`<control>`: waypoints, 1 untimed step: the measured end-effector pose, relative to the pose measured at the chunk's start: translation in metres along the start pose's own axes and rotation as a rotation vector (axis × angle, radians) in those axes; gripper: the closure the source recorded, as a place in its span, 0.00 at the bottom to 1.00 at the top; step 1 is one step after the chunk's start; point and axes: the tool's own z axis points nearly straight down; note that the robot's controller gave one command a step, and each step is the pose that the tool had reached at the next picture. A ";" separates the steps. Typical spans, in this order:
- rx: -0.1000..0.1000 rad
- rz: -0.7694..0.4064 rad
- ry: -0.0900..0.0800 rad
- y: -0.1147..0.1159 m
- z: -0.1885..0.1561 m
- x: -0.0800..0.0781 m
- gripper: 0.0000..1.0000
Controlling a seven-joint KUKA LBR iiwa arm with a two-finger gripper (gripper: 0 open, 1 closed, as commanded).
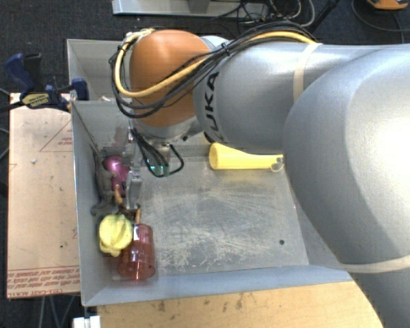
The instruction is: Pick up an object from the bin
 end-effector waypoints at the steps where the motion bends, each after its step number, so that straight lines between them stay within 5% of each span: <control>1: -0.002 0.003 -0.008 -0.001 -0.005 -0.002 0.00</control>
Offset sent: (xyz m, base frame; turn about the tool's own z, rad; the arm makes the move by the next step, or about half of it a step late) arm 0.0123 0.0038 -0.0905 -0.3612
